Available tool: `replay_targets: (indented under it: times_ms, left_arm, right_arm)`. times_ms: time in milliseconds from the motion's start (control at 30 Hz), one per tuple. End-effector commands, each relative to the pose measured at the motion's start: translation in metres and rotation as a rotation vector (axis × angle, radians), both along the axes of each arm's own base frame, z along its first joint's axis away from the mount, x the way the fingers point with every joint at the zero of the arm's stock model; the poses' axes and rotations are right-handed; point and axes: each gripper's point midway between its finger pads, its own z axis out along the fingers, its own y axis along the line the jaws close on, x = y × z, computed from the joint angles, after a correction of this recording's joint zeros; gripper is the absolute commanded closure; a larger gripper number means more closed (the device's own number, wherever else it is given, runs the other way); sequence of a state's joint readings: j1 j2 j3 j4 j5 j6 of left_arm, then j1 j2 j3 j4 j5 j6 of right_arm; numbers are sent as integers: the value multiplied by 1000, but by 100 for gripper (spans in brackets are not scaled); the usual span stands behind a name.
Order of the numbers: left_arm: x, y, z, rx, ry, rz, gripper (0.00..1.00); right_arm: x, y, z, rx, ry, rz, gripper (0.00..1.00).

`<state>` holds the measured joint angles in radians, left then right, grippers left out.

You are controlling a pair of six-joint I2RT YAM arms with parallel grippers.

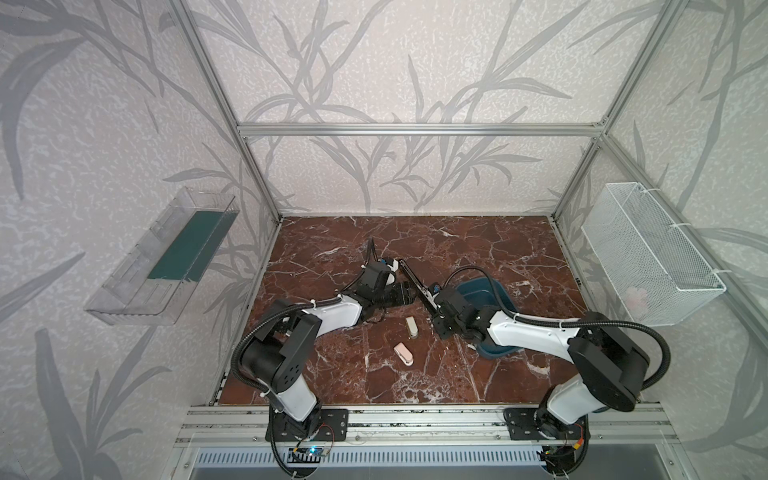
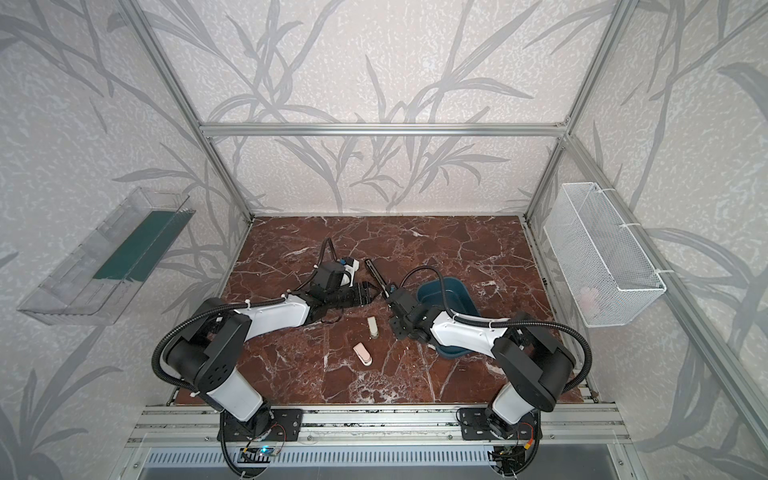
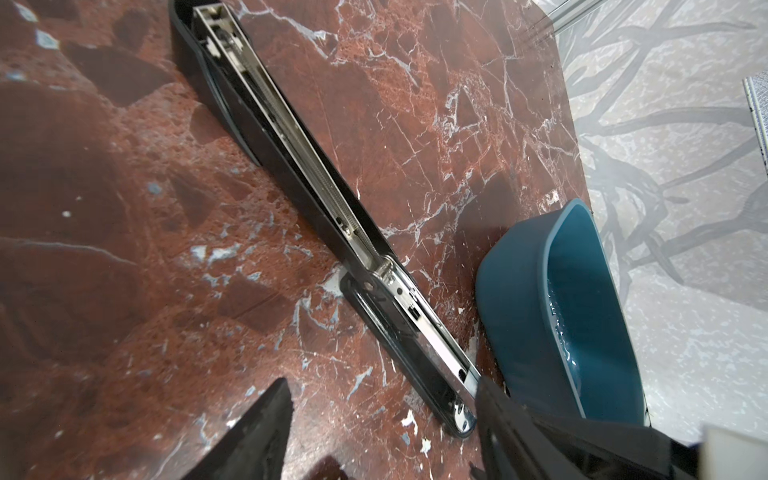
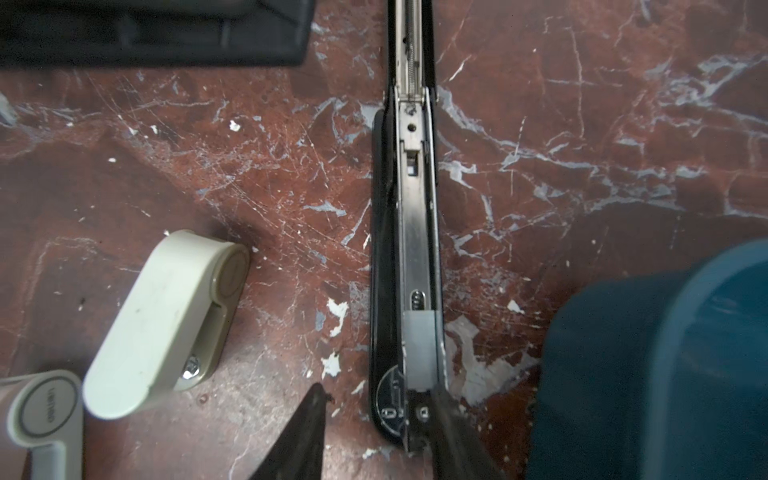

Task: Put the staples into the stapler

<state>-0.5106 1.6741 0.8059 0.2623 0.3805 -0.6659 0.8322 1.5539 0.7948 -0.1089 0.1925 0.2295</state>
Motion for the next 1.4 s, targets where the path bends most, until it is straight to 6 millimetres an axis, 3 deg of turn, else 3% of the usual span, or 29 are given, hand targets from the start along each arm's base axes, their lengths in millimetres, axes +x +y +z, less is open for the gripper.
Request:
replay_targets:
  times_ms: [0,167,400,467,633,867,967,1367]
  left_arm:
    - [10,-6,6,-34,-8,-2,30]
    - [11,-11,-1,-45,12,-11,30]
    - [14,-13,-8,-47,30,-9,30]
    - [14,-13,-9,-45,32,-8,30]
    - [15,-13,-13,-33,45,-8,30]
    - [19,-14,-23,-34,74,2,30]
    - [25,-16,-29,-37,86,5,30]
    - [66,-18,-47,-130,100,42,30]
  right_arm:
    - [0,-1,20,45,-59,8,57]
    - [1,-8,20,40,-86,-12,56]
    - [1,-4,-9,-27,-4,-8,56]
    - [1,-3,-12,-32,6,-4,59]
    - [3,2,-10,-11,-3,4,76]
    - [0,6,-8,19,0,19,84]
    - [-3,11,-6,57,5,37,89]
    - [-20,29,-1,204,64,90,93]
